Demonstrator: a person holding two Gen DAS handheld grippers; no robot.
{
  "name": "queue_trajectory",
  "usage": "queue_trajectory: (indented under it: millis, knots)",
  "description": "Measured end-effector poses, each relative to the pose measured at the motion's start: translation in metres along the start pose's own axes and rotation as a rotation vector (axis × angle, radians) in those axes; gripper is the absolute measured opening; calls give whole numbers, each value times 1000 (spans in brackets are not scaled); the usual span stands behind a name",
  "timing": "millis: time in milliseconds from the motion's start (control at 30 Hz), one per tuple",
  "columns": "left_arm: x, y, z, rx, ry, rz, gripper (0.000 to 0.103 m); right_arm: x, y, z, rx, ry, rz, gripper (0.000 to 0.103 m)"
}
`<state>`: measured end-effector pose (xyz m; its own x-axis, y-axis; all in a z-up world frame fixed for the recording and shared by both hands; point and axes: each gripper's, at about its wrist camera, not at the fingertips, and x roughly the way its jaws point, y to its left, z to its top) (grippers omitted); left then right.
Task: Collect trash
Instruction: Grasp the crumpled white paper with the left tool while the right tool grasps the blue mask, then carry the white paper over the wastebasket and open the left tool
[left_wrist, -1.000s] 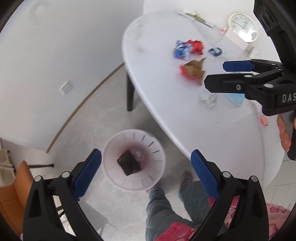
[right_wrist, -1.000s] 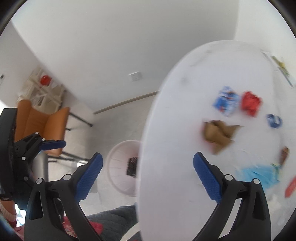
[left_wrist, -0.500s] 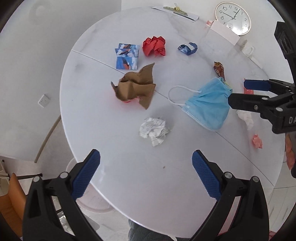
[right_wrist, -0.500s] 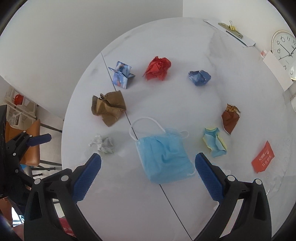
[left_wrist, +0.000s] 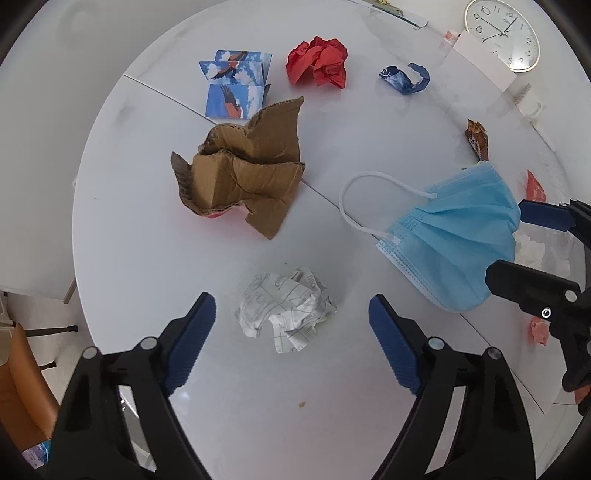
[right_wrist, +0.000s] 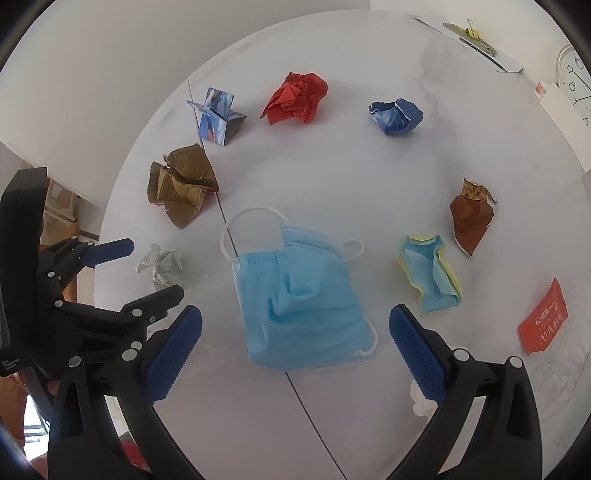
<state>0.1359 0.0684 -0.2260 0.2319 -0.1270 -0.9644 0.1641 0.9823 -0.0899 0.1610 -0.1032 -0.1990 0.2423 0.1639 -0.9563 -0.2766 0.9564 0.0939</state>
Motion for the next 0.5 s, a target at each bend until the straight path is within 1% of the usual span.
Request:
queue_trajectory:
  millis: [33, 67, 133, 200, 233, 300, 333, 400, 500]
  knots:
    - [2, -1, 0, -2, 5, -3, 72, 3, -1, 1, 1, 9, 5, 98]
    - [3, -1, 0, -2, 10, -3, 68, 5, -2, 1, 5, 17, 12, 94]
    - [7, -2, -1, -4, 24, -1, 54, 9, -3, 2, 11, 30, 23, 90]
    - [8, -1, 0, -14, 22, 1, 48, 12, -2, 2, 2, 41, 18, 80]
    - [8, -1, 1, -15, 23, 3, 45, 13, -1, 2, -4, 47, 14, 76]
    - [8, 1, 1, -20, 26, -4, 41, 15, -1, 2, -5, 57, 20, 60]
    - [7, 2, 1, -21, 26, -7, 38, 15, -1, 2, -3, 59, 24, 56]
    - [6, 3, 1, -21, 24, -8, 36, 16, 0, 1, -3, 64, 26, 44]
    - [0, 5, -1, -26, 14, -17, 36, 13, 1, 0, -3, 60, 31, 37]
